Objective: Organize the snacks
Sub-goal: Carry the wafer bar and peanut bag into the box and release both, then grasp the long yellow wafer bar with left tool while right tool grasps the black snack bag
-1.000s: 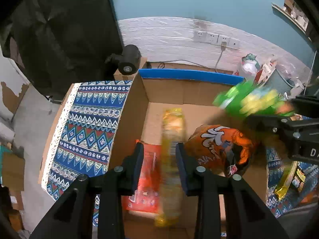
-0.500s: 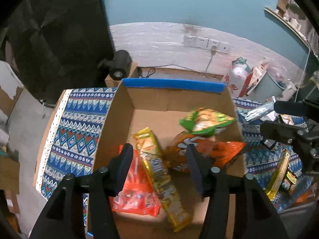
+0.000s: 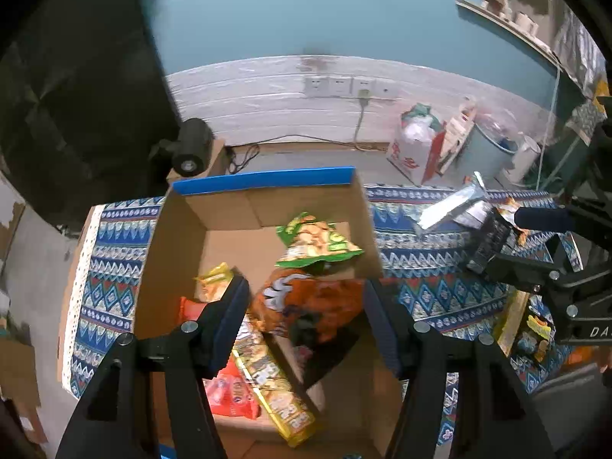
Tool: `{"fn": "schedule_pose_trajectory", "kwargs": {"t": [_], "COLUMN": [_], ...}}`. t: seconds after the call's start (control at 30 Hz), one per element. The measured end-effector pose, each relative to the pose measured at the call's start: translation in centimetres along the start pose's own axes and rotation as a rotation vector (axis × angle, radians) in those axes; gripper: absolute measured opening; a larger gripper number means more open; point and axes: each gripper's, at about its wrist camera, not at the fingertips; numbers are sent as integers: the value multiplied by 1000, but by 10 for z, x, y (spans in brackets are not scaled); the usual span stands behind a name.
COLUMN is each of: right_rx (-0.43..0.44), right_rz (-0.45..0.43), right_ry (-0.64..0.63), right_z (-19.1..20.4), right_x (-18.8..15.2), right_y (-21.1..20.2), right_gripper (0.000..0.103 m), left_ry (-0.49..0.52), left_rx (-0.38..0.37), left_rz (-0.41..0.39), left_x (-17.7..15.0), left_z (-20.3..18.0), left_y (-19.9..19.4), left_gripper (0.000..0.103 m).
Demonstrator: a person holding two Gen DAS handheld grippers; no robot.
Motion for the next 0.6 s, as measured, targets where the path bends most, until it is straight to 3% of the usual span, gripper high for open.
{"fn": "schedule_pose_trajectory", "kwargs": {"t": [0.6], "right_rx": [-66], "right_rz": [82], "right_ry": [122], "right_z": [-68], "right_x": [-92], "right_y": [-15], "right_gripper": [76], "left_ry": [164], "left_rx": [-95], "left_rz": [91], "left_x": [-27], "left_z": [-89], "left_y": [8], "left_gripper": [70]}}
Point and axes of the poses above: each gripper's, at about its wrist camera, not at the fingertips, and y roughly the way its jaws point, z to its left, x to its top, and after that the axes turned 13 degrees about -y, right-handed
